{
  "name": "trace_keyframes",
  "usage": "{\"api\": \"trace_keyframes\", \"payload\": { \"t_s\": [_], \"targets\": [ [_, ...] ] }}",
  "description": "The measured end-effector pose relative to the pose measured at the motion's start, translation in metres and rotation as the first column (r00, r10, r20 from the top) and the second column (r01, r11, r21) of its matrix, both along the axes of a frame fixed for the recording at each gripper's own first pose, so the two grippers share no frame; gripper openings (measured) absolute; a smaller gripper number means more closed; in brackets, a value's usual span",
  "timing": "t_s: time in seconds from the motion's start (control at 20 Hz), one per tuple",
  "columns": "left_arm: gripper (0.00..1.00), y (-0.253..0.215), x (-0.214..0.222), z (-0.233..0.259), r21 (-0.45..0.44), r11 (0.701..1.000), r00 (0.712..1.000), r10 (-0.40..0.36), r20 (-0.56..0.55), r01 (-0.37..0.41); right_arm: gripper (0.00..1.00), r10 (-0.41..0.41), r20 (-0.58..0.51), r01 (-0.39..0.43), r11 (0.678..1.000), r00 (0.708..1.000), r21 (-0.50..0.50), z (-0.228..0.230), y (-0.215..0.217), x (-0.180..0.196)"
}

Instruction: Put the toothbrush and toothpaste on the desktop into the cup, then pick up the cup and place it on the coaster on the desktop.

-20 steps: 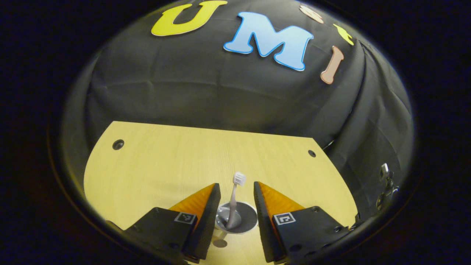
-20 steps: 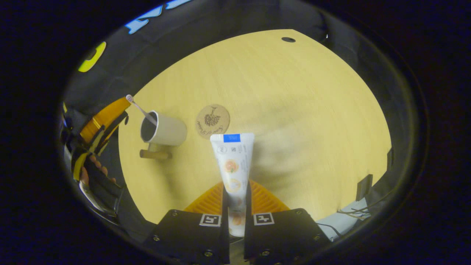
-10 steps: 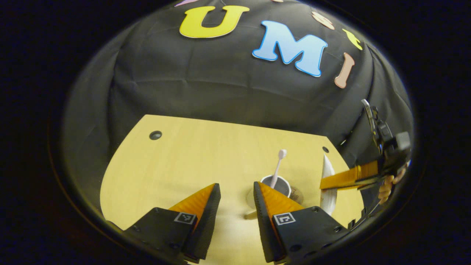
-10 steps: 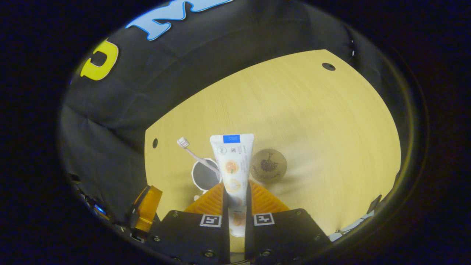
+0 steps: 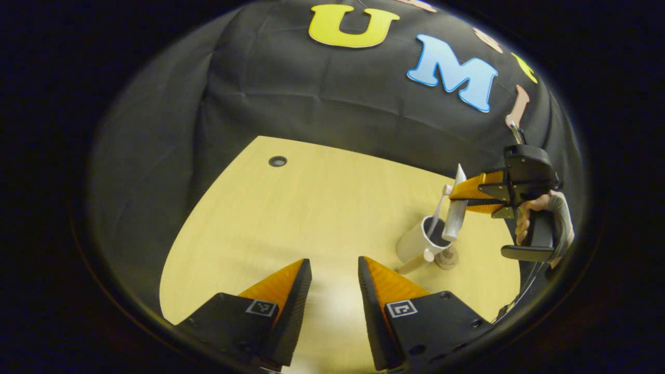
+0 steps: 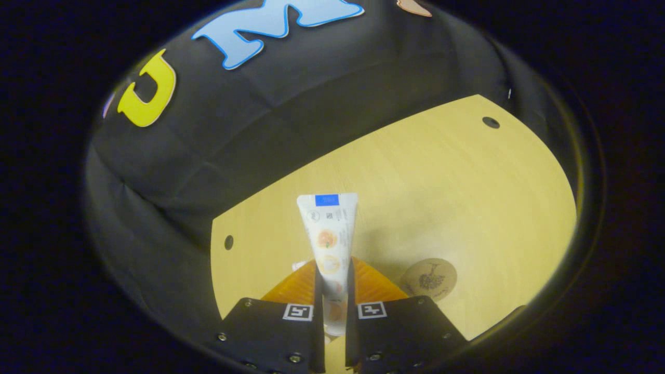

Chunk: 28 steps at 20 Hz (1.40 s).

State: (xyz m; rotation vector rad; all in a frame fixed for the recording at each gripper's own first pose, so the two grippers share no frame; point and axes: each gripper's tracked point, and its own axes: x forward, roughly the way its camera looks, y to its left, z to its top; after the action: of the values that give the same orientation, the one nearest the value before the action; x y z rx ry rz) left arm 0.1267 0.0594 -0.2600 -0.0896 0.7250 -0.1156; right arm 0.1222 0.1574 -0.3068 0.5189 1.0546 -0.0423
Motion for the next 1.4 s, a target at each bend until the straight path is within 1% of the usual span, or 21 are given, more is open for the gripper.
{"api": "trace_keyframes", "payload": {
  "t_s": [0.15, 0.2, 0.3, 0.35, 0.45, 0.5, 0.55, 0.6, 0.65, 0.75, 0.8, 0.9, 1.05, 1.1, 1.2, 1.25, 1.3, 1.35, 1.4],
  "targets": [
    [0.63, 0.009, -0.010, 0.000, 0.005, 1.000, 1.000, 0.018, -0.017, -0.018, 0.17, 0.004, 0.100, 0.003, 0.998, 0.995, -0.067, -0.005, -0.001, 0.003],
    [0.63, 0.010, -0.014, 0.001, 0.002, 1.000, 0.999, 0.024, -0.028, -0.024, 0.17, 0.012, 0.151, 0.002, 0.996, 0.988, -0.090, -0.007, 0.000, 0.004],
    [0.63, 0.008, -0.017, 0.002, -0.007, 0.999, 0.999, 0.032, -0.039, -0.032, 0.17, 0.022, 0.232, -0.002, 0.996, 0.972, -0.087, -0.009, 0.002, 0.007],
    [0.63, 0.005, -0.017, 0.001, -0.007, 1.000, 0.999, 0.030, -0.042, -0.031, 0.17, 0.038, 0.254, -0.008, 0.993, 0.966, -0.120, -0.012, 0.001, 0.008],
    [0.63, 0.000, -0.014, 0.004, -0.004, 1.000, 0.999, 0.021, -0.040, -0.021, 0.17, 0.080, 0.270, -0.041, 0.988, 0.959, -0.148, -0.016, 0.004, 0.009],
    [0.63, -0.009, -0.010, 0.006, -0.002, 1.000, 0.999, 0.011, -0.037, -0.011, 0.19, 0.099, 0.271, -0.057, 0.985, 0.957, -0.161, -0.017, 0.002, 0.007],
    [0.62, -0.016, -0.011, 0.007, -0.002, 1.000, 0.999, 0.002, -0.034, -0.002, 0.24, 0.111, 0.270, -0.064, 0.982, 0.956, -0.177, -0.017, 0.000, 0.008],
    [0.63, -0.023, -0.011, 0.007, -0.007, 1.000, 0.999, -0.015, -0.031, 0.015, 0.27, 0.108, 0.272, -0.064, 0.984, 0.956, -0.168, -0.016, -0.002, 0.012],
    [0.62, -0.031, -0.014, 0.007, -0.012, 0.999, 0.999, -0.030, -0.030, 0.030, 0.32, 0.097, 0.267, -0.057, 0.987, 0.959, -0.151, -0.014, 0.000, 0.011],
    [0.63, -0.044, -0.012, 0.008, -0.019, 0.999, 0.998, -0.051, -0.030, 0.051, 0.32, 0.093, 0.261, -0.059, 0.989, 0.961, -0.134, -0.011, 0.001, 0.011],
    [0.62, -0.051, -0.009, 0.007, -0.024, 0.998, 0.998, -0.060, -0.029, 0.060, 0.32, 0.097, 0.278, -0.068, 0.991, 0.956, -0.115, -0.005, 0.003, 0.011],
    [0.62, -0.069, -0.007, 0.004, -0.031, 0.995, 0.995, -0.095, -0.032, 0.094, 0.94, 0.106, 0.282, -0.081, 0.992, 0.954, -0.098, 0.000, 0.003, 0.002],
    [0.63, -0.094, -0.001, 0.003, -0.006, 0.985, 0.984, -0.172, -0.036, 0.172, 0.95, 0.078, 0.334, -0.056, 0.996, 0.939, -0.075, 0.035, -0.013, -0.001],
    [0.63, -0.107, 0.005, 0.001, 0.000, 0.978, 0.977, -0.207, -0.044, 0.207, 0.94, 0.063, 0.353, -0.039, 0.997, 0.934, -0.074, 0.047, -0.025, -0.002],
    [0.63, -0.131, 0.006, -0.005, -0.021, 0.962, 0.960, -0.272, -0.067, 0.271, 0.94, 0.042, 0.368, -0.014, 0.997, 0.929, -0.077, 0.058, -0.045, -0.006],
    [0.62, -0.143, 0.006, -0.008, -0.038, 0.951, 0.948, -0.308, -0.081, 0.306, 0.94, 0.035, 0.373, -0.003, 0.996, 0.927, -0.086, 0.061, -0.054, -0.008],
    [0.62, -0.165, 0.007, -0.018, -0.047, 0.925, 0.916, -0.381, -0.122, 0.378, 0.94, 0.014, 0.379, 0.024, 0.995, 0.925, -0.096, 0.065, -0.075, -0.015],
    [0.63, -0.172, 0.010, -0.022, -0.043, 0.912, 0.900, -0.410, -0.145, 0.408, 0.94, -0.003, 0.379, 0.042, 0.995, 0.926, -0.095, 0.064, -0.084, -0.019],
    [0.63, -0.180, 0.011, -0.030, -0.041, 0.895, 0.878, -0.444, -0.178, 0.444, 0.94, -0.025, 0.376, 0.067, 0.993, 0.926, -0.099, 0.063, -0.097, -0.023]
  ]
}}
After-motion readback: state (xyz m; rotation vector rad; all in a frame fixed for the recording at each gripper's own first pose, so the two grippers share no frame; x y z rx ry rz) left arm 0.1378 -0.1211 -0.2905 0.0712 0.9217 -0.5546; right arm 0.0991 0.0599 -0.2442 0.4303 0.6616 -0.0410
